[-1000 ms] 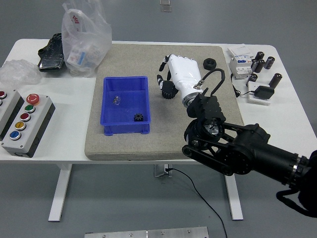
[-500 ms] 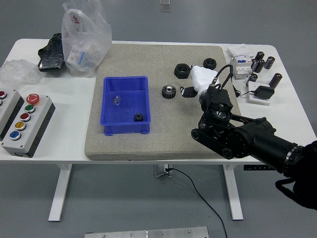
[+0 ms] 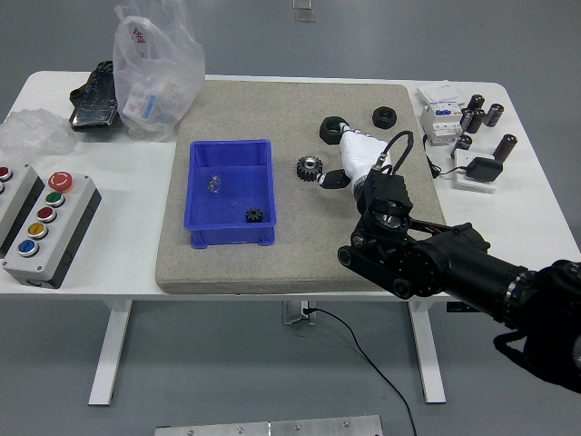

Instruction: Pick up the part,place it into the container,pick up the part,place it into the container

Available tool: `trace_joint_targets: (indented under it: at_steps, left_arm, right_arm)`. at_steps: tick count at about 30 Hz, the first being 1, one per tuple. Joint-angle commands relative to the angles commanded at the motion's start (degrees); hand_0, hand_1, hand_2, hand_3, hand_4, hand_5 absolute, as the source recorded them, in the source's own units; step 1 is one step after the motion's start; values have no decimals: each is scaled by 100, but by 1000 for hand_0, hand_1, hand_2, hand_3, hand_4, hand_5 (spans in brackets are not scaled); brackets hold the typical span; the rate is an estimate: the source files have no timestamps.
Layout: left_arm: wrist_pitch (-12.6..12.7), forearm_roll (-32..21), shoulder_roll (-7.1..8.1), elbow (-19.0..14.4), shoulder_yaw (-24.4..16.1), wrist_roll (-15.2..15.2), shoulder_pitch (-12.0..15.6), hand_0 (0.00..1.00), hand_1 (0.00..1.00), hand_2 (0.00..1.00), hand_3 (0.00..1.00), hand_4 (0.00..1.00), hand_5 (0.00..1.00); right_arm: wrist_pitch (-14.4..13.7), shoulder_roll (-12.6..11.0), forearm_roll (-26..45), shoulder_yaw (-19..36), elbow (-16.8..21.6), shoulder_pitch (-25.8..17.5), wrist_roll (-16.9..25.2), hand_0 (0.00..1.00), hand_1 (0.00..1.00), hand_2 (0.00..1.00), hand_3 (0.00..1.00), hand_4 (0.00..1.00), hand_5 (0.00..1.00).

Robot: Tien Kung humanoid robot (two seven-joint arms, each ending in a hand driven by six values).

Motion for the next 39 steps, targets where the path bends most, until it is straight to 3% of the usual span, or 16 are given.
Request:
trace_joint_targets:
  at_steps: [4, 5, 22, 23, 28, 34, 35, 39]
  left_arm:
    - [-4, 7, 2, 0, -3, -2, 2, 740, 646, 614, 742, 753, 611]
    - [-5, 10, 2, 0, -5, -3, 3, 740, 646, 614, 742, 753, 609]
    - [-5, -23, 3, 0, 9, -13, -4, 740, 646, 614, 741, 753, 609]
    - [-2, -6, -1, 0, -7, -3, 5, 740, 646, 614, 742, 753, 610]
    - [6, 10, -9, 0, -27, 7, 25, 740, 646, 614, 742, 753, 610]
    - [8, -19, -3, 0, -7, -17, 20, 740, 647, 614, 742, 753, 609]
    - [9, -21, -3, 0, -6, -19, 21, 740, 647, 614, 742, 753, 609]
    - [12, -17, -5, 0, -10, -15, 25, 740, 647, 614, 742, 753, 609]
  right_arm:
    - [-156, 0, 249, -13, -29, -20, 88, 827, 804, 743, 655, 818, 360]
    - [-151, 0, 295, -8, -30, -23, 96, 875, 771, 781, 833, 823, 374]
    - [-256, -8, 327, 110, 122, -58, 254, 905, 813, 812, 869, 804, 367]
    - [-256, -9, 323, 114, 116, -59, 254, 914, 851, 846, 808, 801, 373]
    - [-282, -51, 314, 165, 116, -91, 245, 914, 851, 846, 808, 801, 373]
    - [-453, -133, 227, 343, 170, -147, 205, 904, 856, 855, 836, 798, 377]
    - [-461, -141, 208, 370, 176, -150, 196, 893, 870, 886, 928, 802, 380]
    - [-545, -148, 195, 406, 157, -143, 217, 893, 870, 886, 928, 802, 380]
